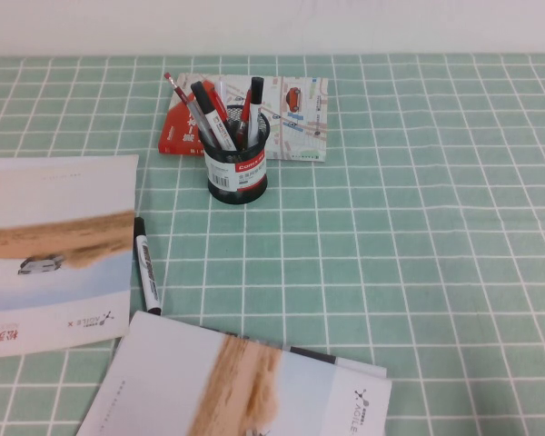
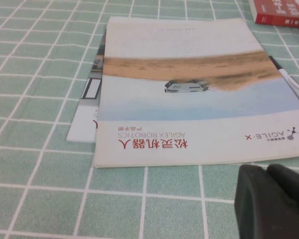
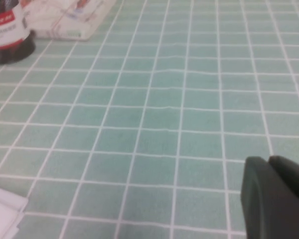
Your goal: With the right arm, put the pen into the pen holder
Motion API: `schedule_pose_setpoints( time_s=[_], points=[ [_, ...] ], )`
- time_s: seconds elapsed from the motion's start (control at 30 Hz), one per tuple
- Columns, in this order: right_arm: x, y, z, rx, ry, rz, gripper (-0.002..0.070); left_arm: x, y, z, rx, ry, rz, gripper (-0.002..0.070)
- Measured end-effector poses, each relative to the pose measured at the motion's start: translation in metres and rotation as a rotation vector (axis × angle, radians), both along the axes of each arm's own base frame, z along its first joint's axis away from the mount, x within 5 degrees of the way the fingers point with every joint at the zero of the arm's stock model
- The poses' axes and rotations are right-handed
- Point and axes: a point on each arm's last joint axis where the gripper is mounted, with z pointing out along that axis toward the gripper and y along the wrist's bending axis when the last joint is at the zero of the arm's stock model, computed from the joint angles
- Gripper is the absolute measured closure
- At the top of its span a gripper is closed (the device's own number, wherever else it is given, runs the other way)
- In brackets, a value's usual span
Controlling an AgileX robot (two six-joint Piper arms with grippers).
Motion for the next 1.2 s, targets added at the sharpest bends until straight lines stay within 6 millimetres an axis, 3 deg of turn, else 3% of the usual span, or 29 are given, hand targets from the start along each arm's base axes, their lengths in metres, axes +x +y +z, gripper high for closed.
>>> schedule_pose_setpoints(
  time_s=[0.17, 0.33, 0.57, 1.2],
  points=[
    [-0.010, -0.002, -0.015, 0.014, -0.073, -0.015, 0.0695, 0.000, 0.000, 0.000, 0.000, 0.000, 0.000, 0.0679],
    [-0.016, -0.003, -0.017, 0.023, -0.140, -0.012, 0.0695, 0.000, 0.000, 0.000, 0.000, 0.000, 0.000, 0.0679],
    [-0.019, 0.000, -0.025, 0.014, -0.063, 0.019, 0.0695, 0.000, 0.000, 0.000, 0.000, 0.000, 0.000, 0.0679],
    [-0.020, 0.001, -0.025, 0.028, -0.050, 0.024, 0.0695, 0.000, 0.000, 0.000, 0.000, 0.000, 0.000, 0.0679]
  ],
)
